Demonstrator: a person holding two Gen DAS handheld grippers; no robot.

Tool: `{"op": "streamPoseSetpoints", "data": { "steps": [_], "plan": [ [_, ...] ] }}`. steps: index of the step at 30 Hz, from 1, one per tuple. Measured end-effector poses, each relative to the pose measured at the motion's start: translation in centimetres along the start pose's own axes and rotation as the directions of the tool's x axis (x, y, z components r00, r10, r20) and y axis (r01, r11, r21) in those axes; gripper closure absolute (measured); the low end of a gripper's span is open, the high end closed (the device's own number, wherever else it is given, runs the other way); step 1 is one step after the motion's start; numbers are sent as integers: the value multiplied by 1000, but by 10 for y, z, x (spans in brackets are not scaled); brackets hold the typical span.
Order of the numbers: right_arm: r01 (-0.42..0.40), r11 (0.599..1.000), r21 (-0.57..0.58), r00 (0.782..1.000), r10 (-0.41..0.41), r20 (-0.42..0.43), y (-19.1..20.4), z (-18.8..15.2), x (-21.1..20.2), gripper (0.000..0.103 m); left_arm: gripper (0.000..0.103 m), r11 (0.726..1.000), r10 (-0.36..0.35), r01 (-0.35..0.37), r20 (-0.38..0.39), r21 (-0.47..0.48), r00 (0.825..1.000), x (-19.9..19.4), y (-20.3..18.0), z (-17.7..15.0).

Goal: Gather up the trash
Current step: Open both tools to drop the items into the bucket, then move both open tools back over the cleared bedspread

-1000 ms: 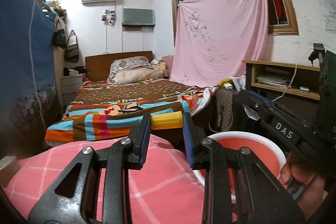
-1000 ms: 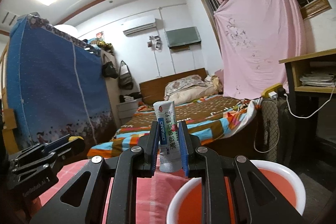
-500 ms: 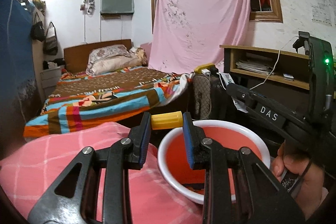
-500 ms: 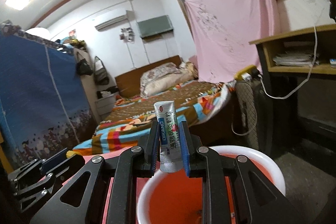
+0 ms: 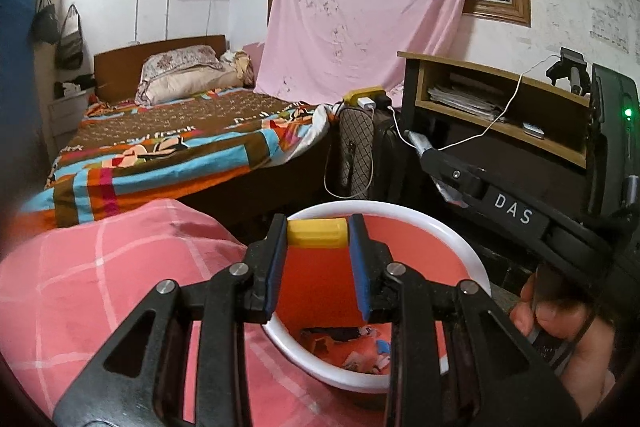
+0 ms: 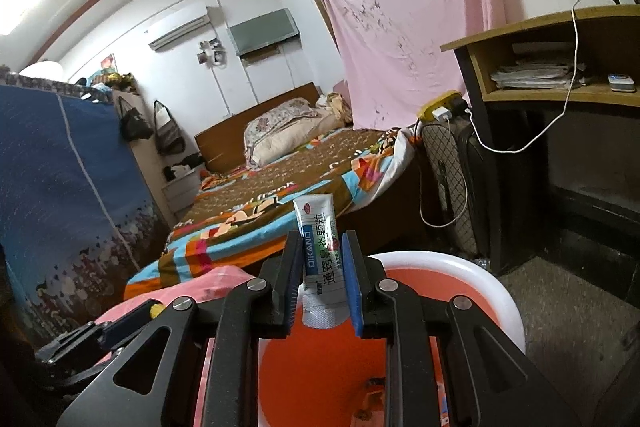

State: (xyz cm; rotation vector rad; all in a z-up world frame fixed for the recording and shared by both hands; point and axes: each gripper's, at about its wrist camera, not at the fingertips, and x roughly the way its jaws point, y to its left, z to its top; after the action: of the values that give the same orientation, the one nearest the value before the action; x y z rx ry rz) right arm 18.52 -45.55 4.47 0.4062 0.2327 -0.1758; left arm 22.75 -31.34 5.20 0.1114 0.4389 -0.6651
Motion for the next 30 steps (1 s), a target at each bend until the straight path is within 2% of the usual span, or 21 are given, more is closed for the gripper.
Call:
{"op": "streamPoseSetpoints", "data": {
  "steps": [8, 17, 24, 27, 30],
  "plan": [
    [8, 1000, 17, 1000, -8, -10, -5, 0, 0, 80, 83, 1000, -2, 1, -17, -24, 1000, 4, -1, -1],
    [10, 1000, 24, 1000, -9, -11, -8, 1, 0, 76, 77, 996, 36, -37, -11, -81, 999, 1, 10, 2],
    [5, 1000, 12, 1000, -5, -11, -6, 1, 0, 70, 67, 991, 74, -74, -1, -109, 997, -4, 21, 4],
    [2, 1000, 1, 1000, -2, -8, -4, 1, 0, 60, 60, 989, 96, -95, 0, -116, 995, -7, 26, 3],
    [-2, 1000, -8, 1000, 2, -3, 1, 1, 0, 58, 54, 986, 118, -117, 0, -120, 993, -10, 29, 1]
  ]
}}
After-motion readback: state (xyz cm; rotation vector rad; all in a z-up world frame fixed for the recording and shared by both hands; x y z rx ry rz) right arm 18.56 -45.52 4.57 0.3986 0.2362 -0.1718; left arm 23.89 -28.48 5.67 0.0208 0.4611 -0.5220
